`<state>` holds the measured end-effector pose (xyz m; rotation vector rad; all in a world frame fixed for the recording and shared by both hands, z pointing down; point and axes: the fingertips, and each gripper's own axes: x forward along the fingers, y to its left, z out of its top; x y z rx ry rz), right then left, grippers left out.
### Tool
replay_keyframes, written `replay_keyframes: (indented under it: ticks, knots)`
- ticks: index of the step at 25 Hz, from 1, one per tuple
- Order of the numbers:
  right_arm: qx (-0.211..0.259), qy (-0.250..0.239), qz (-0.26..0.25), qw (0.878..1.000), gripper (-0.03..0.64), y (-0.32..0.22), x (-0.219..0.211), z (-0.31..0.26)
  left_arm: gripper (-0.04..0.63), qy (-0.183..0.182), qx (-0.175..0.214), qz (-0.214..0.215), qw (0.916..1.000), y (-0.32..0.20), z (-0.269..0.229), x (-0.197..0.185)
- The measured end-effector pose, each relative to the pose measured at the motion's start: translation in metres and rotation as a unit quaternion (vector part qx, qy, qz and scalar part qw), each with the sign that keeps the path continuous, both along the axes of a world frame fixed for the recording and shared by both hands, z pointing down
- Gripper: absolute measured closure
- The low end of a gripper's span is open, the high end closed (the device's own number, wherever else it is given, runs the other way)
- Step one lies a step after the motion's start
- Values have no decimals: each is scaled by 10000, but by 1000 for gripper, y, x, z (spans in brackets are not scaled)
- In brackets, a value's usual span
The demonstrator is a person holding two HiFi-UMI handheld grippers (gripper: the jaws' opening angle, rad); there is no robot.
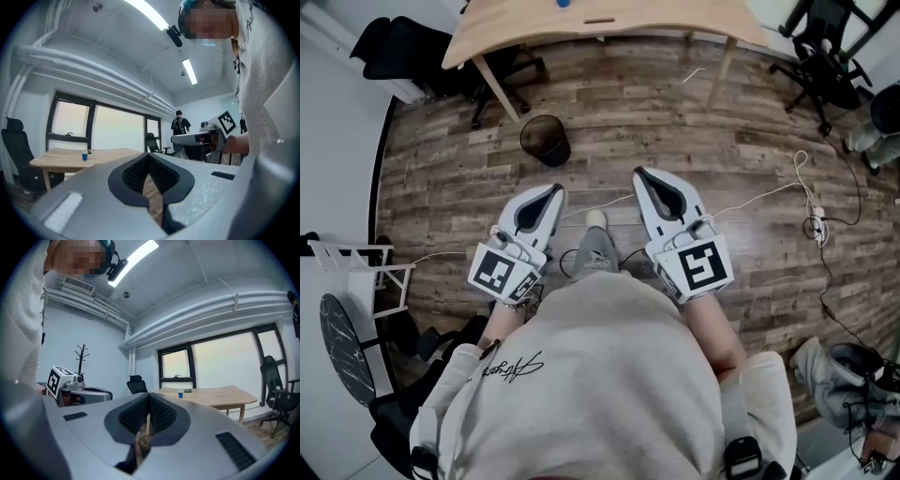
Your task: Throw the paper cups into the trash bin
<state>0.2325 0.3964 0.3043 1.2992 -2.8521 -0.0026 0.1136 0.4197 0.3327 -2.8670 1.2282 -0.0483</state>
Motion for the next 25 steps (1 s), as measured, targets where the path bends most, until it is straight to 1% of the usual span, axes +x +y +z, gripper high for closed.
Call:
replay_keyframes:
  ticks: [4,12,18,25]
  knots:
    - [40,25,11,10000,609,-22,-7,1,594,48,5,16,10000,-23,2,-6]
    - [-119,93,20,9999,609,-68,-30,14,594,127,-60,38,9999,-72,7,-27]
    - [-200,124,18,9997,609,-116,-39,20,594,112,-143,46,9998,-118,11,-33]
    - [-223,117,2,9997,609,-172,-58,19,594,106,-145,6,9998,-172,9,-54]
